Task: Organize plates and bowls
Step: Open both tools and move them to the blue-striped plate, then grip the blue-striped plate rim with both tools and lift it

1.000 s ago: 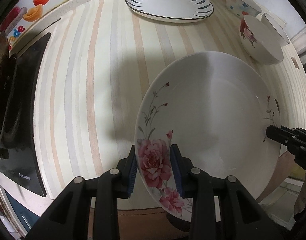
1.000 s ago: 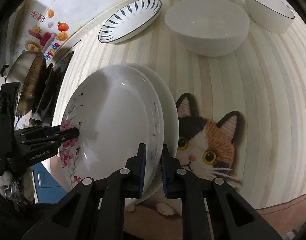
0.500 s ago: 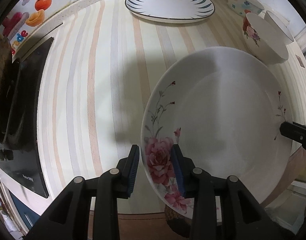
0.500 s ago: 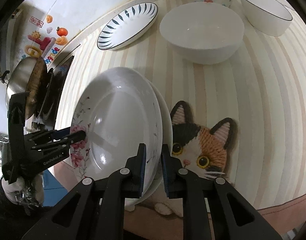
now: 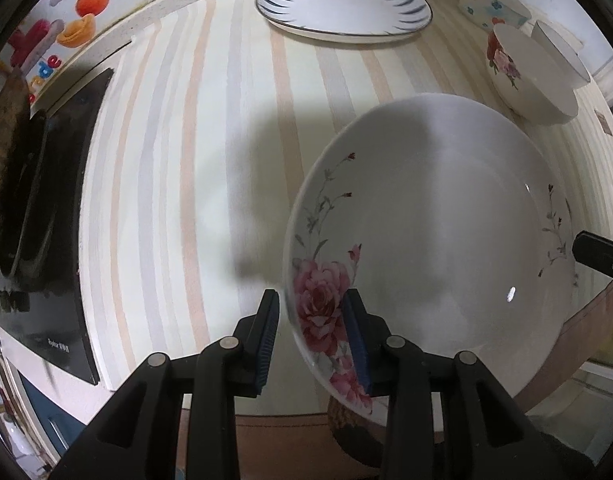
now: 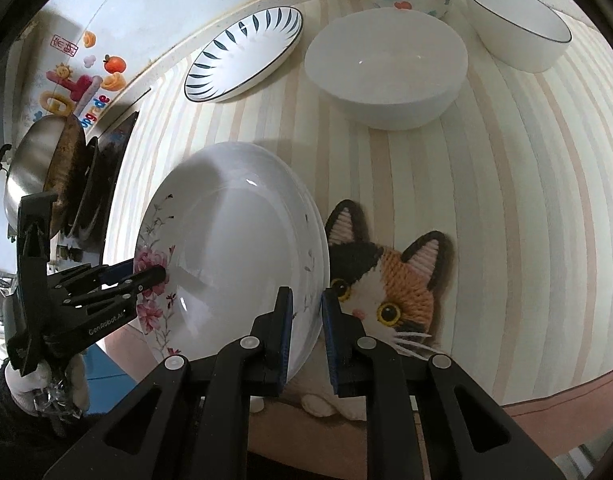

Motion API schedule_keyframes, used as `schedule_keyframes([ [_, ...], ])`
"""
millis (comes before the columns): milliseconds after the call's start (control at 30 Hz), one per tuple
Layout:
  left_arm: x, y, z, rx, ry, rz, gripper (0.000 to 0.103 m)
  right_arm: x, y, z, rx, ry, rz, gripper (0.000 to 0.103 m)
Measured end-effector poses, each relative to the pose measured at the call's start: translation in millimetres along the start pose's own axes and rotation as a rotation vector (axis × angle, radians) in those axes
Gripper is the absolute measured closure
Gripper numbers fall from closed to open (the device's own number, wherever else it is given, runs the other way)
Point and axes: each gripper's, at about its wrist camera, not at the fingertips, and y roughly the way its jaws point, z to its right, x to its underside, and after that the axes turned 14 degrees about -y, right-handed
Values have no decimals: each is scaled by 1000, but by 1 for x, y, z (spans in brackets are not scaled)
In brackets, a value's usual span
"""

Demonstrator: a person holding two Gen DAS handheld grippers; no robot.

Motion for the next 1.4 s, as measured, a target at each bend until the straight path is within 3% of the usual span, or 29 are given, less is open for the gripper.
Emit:
schedule_keyframes([
  [333, -22, -72, -9, 51, -65, 127, 71, -27, -35, -18, -20, -46, 57, 85],
  [433, -44, -94, -6, 78, -78, 173, 71, -46, -49, -25, -41, -70, 86, 84],
  [567, -90, -103, -5, 99, -108, 206, 70, -87, -63, -28, -50, -79, 112, 72],
  [767, -169, -68, -9, 118, -195, 148, 70, -169, -60, -7, -36, -69, 141, 69],
  [967, -222, -11, -11, 104, -247, 34, 70, -247, 1, 24, 7, -34, 50, 69],
  [1200, -254, 41, -7, 90, -237, -59, 71, -289, 68, 48, 51, -32, -70, 69],
  [1300, -253, 47, 1, 79, -208, -52, 81, -294, 86, 57, 54, -15, -111, 71],
  [1367, -250, 46, 7, 87, -185, -41, 87, -293, 93, 62, 45, -21, -121, 87],
  [1400, -247, 45, 11, 64, -171, -28, 87, -293, 96, 63, 45, -25, -124, 88],
])
